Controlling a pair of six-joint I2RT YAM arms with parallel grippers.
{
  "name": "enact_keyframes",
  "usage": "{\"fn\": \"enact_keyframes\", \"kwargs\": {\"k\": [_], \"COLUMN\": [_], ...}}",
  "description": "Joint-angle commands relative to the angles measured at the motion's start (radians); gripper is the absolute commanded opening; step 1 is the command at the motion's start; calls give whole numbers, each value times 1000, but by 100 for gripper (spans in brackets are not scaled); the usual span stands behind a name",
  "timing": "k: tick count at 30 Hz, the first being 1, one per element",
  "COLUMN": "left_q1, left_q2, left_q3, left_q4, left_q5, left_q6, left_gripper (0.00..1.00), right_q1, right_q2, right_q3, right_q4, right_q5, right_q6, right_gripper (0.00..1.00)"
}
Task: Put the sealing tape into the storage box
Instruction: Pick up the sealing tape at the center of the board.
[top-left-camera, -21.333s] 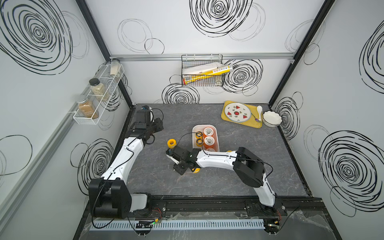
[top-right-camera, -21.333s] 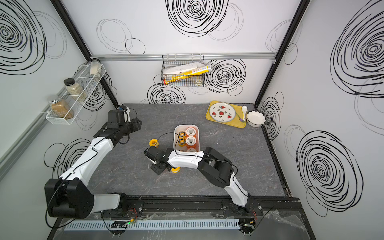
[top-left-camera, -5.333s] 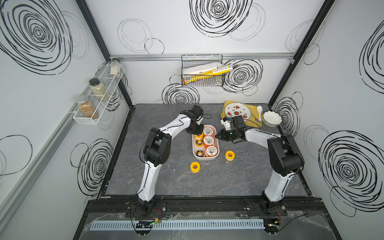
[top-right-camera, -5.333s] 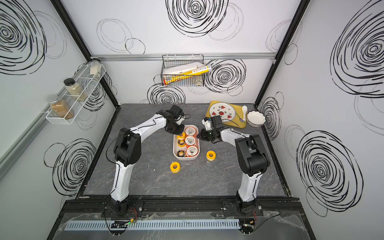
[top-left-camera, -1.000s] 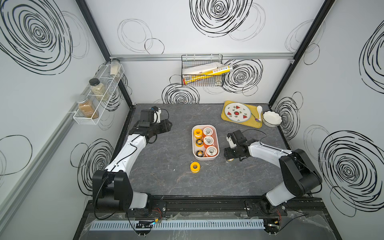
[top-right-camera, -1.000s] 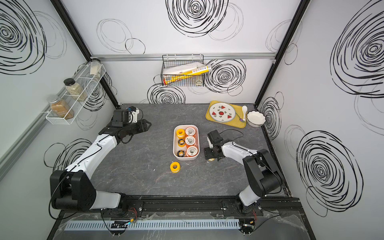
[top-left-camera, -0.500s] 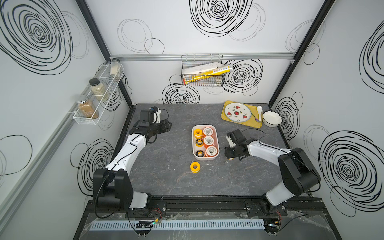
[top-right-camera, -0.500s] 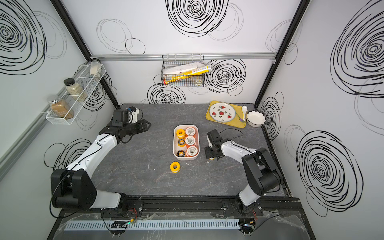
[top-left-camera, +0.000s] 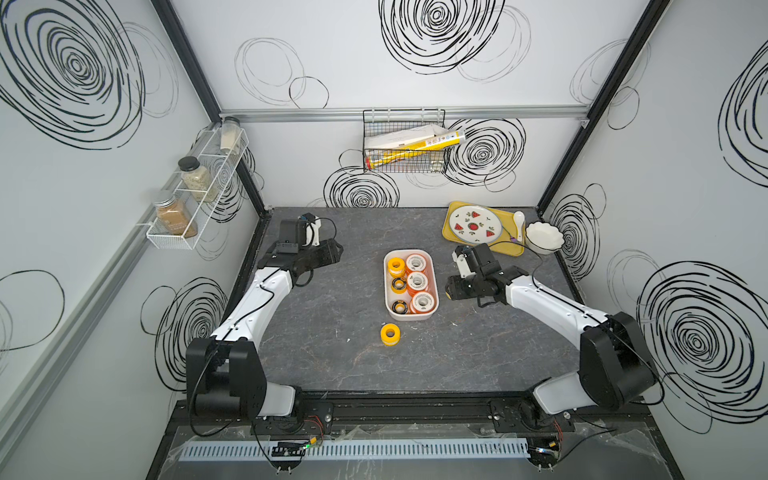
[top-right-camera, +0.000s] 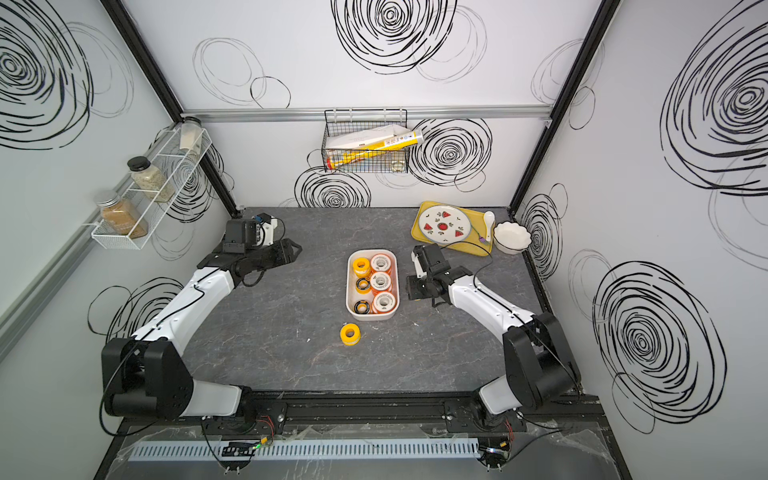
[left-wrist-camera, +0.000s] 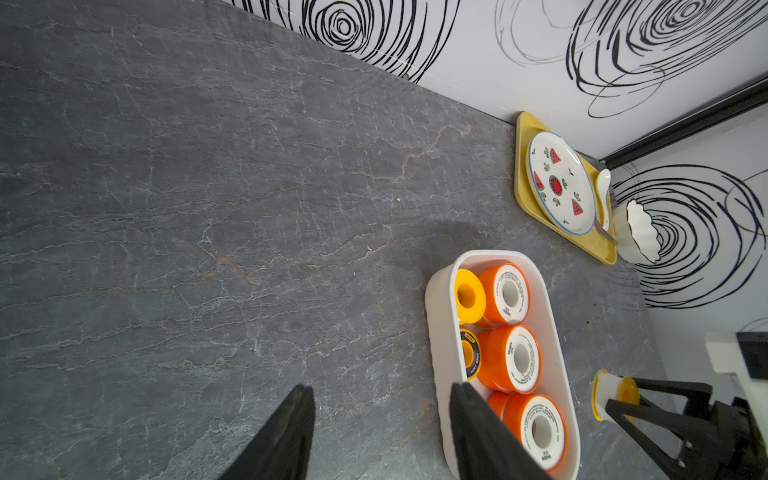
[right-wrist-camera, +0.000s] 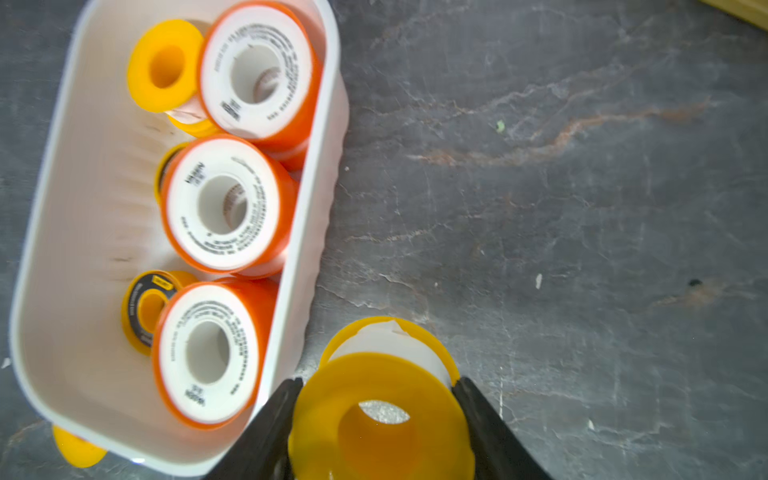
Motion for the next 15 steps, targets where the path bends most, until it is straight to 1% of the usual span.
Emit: {"fn": "enact_keyframes", "kwargs": {"k": [1,10,15], "left_q1": [12,14,15], "left_q2": [10,15,12], "left_q3": [6,8,4], "left_q4": [25,25,27], "left_q5": [13,16,5], "left_q6": [-4,-6,-8], "left_gripper": [59,59,59], "right_q1": [7,7,14], "right_q2": [-21,59,123], "right_q3": [48,144,192], "right_q4": [1,92,120], "right_q5": [-104,-318,-369], "right_q6": [4,14,15], "right_gripper": [58,58,57]}}
